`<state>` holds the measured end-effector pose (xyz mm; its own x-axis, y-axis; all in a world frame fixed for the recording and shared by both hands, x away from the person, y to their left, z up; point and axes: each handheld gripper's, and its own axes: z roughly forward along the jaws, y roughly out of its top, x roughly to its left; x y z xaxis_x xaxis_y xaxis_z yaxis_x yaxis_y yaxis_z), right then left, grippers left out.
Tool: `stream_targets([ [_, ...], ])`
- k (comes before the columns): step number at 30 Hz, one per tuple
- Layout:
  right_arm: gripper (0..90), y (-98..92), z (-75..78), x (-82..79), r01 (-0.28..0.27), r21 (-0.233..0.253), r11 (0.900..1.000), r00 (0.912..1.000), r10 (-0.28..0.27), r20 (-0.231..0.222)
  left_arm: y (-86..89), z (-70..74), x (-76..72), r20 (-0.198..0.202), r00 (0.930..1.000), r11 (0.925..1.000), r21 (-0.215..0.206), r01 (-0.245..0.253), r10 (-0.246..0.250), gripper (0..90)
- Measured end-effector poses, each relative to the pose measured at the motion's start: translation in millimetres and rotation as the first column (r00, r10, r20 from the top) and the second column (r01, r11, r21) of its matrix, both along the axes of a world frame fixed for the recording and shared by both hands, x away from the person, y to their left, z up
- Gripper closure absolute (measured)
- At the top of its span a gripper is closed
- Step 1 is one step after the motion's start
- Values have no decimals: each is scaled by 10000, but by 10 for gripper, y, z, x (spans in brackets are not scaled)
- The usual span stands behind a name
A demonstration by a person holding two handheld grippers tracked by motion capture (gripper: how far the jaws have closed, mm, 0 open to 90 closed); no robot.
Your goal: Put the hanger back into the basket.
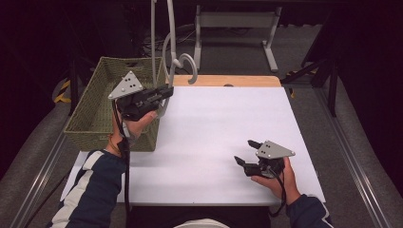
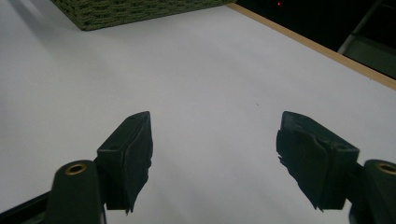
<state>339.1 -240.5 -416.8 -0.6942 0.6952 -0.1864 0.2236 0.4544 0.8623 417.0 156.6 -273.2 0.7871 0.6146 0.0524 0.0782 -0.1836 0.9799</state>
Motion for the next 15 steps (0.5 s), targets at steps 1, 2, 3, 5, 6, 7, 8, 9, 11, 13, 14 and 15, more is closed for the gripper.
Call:
stream_targets([
  [1,270,5,-4,1,-26,3,10000,10000,26,-11,12,-2,3,-6,10000,10000,40,-41,41,820],
  [2,270,6,-6,2,-39,-18,10000,10000,39,-11,37,-8,9,-8,9999,9999,100,-102,102,820],
  [3,269,9,-9,2,-49,-26,10000,10000,49,-51,60,-19,16,-53,9999,9998,111,-149,149,820],
  [5,269,16,-17,4,-69,-71,10000,10000,68,-71,96,-45,31,-104,9995,9992,245,-301,304,819],
  [6,269,20,-21,5,-77,-63,10000,9999,77,-98,124,-67,49,-104,9989,9985,328,-445,448,820],
  [7,268,25,-26,8,-99,-99,9999,9999,98,-92,148,-85,64,-159,9985,9980,353,-527,533,820],
  [8,268,29,-30,7,-111,-121,9999,9999,109,-130,177,-101,82,-215,9977,9971,424,-634,644,819],
  [9,267,33,-35,9,-139,-161,9998,9998,137,-116,203,-121,100,-298,9967,9965,386,-748,759,820],
  [11,266,43,-40,3,-172,-219,9996,9998,168,-145,282,-154,141,-401,9946,9946,439,-943,960,819],
  [13,265,45,-44,5,-189,-226,9996,9997,186,-134,326,-170,157,-444,9930,9928,523,-1075,1099,820],
  [14,264,45,-46,7,-192,-226,9996,9997,189,-146,387,-192,181,-512,9904,9902,612,-1252,1284,820],
  [15,264,44,-48,11,-190,-271,9995,9997,186,-153,412,-202,190,-534,9889,9888,642,-1348,1383,819],
])
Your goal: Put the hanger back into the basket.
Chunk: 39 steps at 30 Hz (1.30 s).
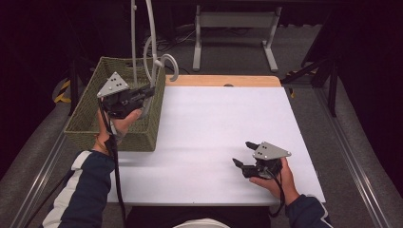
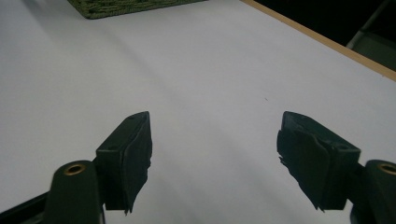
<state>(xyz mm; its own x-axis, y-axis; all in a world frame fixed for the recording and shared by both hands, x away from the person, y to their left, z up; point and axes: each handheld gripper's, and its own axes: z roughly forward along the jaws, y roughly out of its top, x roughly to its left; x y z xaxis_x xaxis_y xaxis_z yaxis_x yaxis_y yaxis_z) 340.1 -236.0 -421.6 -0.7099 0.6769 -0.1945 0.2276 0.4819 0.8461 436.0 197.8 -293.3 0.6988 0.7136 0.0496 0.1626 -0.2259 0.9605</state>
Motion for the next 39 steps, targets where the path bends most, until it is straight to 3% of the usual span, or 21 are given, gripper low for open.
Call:
stream_targets([
  [9,263,5,0,-3,72,-90,9999,10000,-72,33,254,-173,107,-419,9957,9921,982,-782,827,819],
  [16,262,8,-3,-2,67,-72,10000,10000,-67,31,502,-402,184,-1006,9820,9731,1836,-1393,1596,819],
  [20,262,9,-5,1,69,-76,9999,10000,-69,14,616,-496,207,-1117,9726,9544,2438,-1721,2039,819],
  [21,262,9,-5,1,69,-76,9999,10000,-69,14,616,-496,207,-1117,9726,9544,2438,-1721,2039,819],
  [22,261,10,-9,1,48,-72,10000,10000,-48,-2,663,-543,206,-1198,9670,9470,2607,-1878,2248,819],
  [24,261,17,-16,-1,42,-121,9999,10000,-43,-39,695,-577,210,-1253,9646,9428,2728,-1916,2323,818],
  [28,261,24,-24,6,33,-160,9999,10000,-34,-57,733,-620,203,-1340,9603,9387,2809,-1999,2446,817],
  [29,261,26,-26,6,28,-166,9999,10000,-30,-87,727,-617,194,-1356,9584,9345,2919,-2037,2512,816],
  [30,262,28,-27,6,23,-175,9998,10000,-25,-96,721,-618,187,-1232,9564,9236,3175,-2148,2648,816],
  [32,262,33,-26,3,-6,-212,9998,10000,4,-83,719,-625,180,-1275,9546,9216,3219,-2171,2694,815],
  [33,262,33,-26,3,-21,-229,9997,9999,19,-99,734,-641,172,-1406,9475,9159,3298,-2287,2872,813],
  [36,261,33,-31,6,-34,-245,9997,9999,31,-142,769,-684,164,-1417,9376,9037,3448,-2539,3175,808],
  [37,261,34,-33,8,-41,-256,9997,9999,37,-165,769,-684,164,-1417,9376,9037,3448,-2539,3175,793],
  [38,260,37,-36,9,-35,-280,9996,9998,30,-174,797,-729,174,-1607,9352,9088,3347,-2492,3156,788],
  [39,260,39,-38,10,-42,-298,9995,9998,36,-184,801,-753,175,-1685,9328,9075,3383,-2489,3186,790],
])
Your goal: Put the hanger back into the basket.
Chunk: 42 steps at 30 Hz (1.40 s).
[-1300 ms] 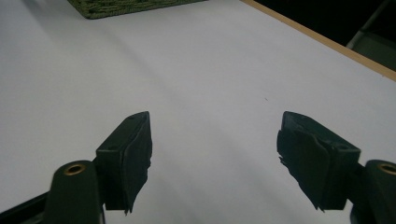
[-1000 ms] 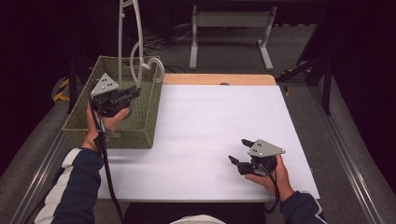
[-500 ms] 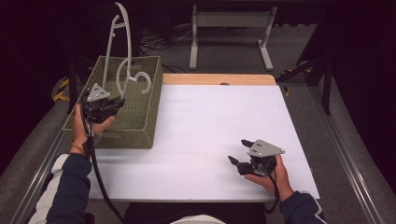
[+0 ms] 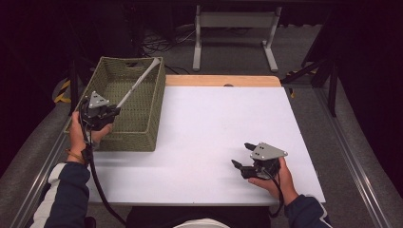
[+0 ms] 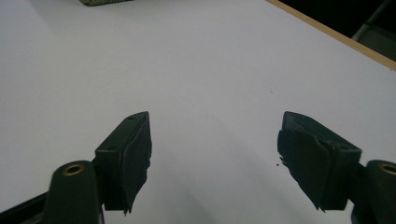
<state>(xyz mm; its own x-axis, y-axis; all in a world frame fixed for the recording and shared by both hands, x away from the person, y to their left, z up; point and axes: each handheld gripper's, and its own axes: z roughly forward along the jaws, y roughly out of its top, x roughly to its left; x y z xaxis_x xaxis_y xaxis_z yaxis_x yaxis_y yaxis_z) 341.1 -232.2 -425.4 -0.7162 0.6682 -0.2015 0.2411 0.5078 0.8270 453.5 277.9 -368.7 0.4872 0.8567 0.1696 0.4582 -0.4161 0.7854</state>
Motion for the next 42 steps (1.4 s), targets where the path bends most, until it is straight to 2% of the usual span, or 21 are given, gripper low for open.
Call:
stream_targets([
  [2,258,6,-4,0,-2,-74,10000,10000,2,-39,-27,-10,-18,102,9997,9996,203,-207,205,790],
  [4,257,7,-8,5,-14,-102,9999,10000,13,-77,-33,-10,-43,183,9991,9993,-39,-374,375,803],
  [5,257,8,-9,6,-19,-119,9999,10000,18,-88,-29,-4,-60,261,9990,9991,-227,-367,373,775],
  [6,256,10,-9,5,-28,-138,9999,10000,27,-90,-22,2,-81,310,9993,9989,-421,-215,229,770],
  [10,256,11,-8,4,-36,-180,9998,9999,34,-95,-46,-7,-147,710,9974,9979,-643,-31,76,716],
  [12,256,7,-1,2,-9,-139,9999,10000,8,-52,-64,-12,-178,1001,9950,9966,-812,150,-68,673],
  [14,256,3,6,0,-2,-130,9999,10000,2,-17,-77,-11,-205,1192,9925,9949,-935,377,-264,672],
  [16,256,-3,12,-2,38,-81,10000,10000,-38,41,-101,-3,-252,1568,9860,9900,-1182,764,-574,649],
  [19,256,-7,18,-5,86,-58,9999,9999,-85,139,-140,18,-320,2072,9755,9883,-1162,993,-737,593],
  [21,256,-10,25,-8,95,-32,9999,9997,-94,207,-173,29,-366,2347,9674,9834,-1287,1275,-947,585],
  [23,258,-14,35,-14,132,7,9999,9993,-132,363,-205,44,-407,2567,9604,9823,-1209,1431,-1083,557],
  [24,258,-16,42,-19,127,66,9999,9991,-129,401,-231,51,-438,2749,9539,9788,-1271,1603,-1205,531],
  [26,258,-19,53,-30,151,105,9998,9986,-156,509,-269,63,-482,2975,9464,9783,-1212,1683,-1259,501],
  [27,258,-19,56,-32,151,128,9998,9982,-158,571,-295,69,-512,3133,9398,9757,-1219,1823,-1365,483],
  [33,258,-26,73,-49,201,194,9996,9964,-217,821,-430,79,-639,3588,9169,9651,-1219,2318,-1749,423],
  [35,258,-29,81,-57,226,236,9995,9955,-247,910,-452,78,-657,3586,9154,9628,-1233,2405,-1827,386],
  [36,258,-29,81,-57,226,236,9995,9955,-247,910,-487,72,-684,3716,9084,9607,-1183,2510,-1916,386],
  [40,258,-29,87,-66,203,225,9995,9941,-226,1057,-569,61,-761,3852,8962,9519,-1163,2836,-2200,331],
  [41,258,-29,88,-68,197,233,9995,9940,-221,1073,-597,61,-786,3871,8910,9482,-1073,2991,-2373,322],
  [42,258,-29,88,-68,197,233,9995,9940,-221,1073,-597,61,-786,3871,8910,9482,-1073,2991,-2373,304],
])
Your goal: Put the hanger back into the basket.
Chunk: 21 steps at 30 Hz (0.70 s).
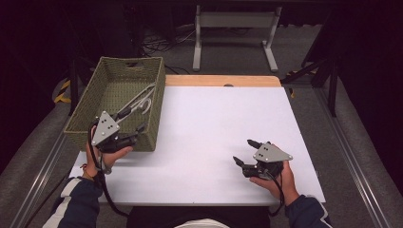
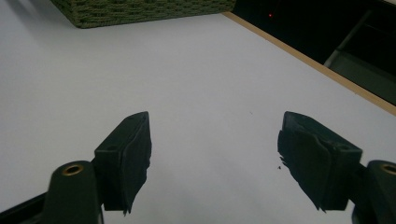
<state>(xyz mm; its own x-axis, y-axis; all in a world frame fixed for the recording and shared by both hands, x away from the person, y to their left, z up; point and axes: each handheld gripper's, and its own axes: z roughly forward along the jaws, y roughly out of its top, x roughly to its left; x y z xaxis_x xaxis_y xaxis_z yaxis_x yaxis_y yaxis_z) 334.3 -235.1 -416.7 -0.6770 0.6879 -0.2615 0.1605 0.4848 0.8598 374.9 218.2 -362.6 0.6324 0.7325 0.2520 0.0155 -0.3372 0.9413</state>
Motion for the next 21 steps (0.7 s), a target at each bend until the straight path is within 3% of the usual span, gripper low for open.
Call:
stream_targets([
  [8,257,4,6,-16,-16,35,10000,9999,15,152,-145,-54,-109,40,9982,9982,94,594,-595,199],
  [11,256,9,4,-20,2,75,10000,9998,-3,179,-194,-83,-145,82,9980,9976,294,627,-630,165],
  [21,249,19,-3,-26,-18,109,9999,9998,16,194,-315,-205,-240,-47,9949,9941,396,1007,-1006,89],
])
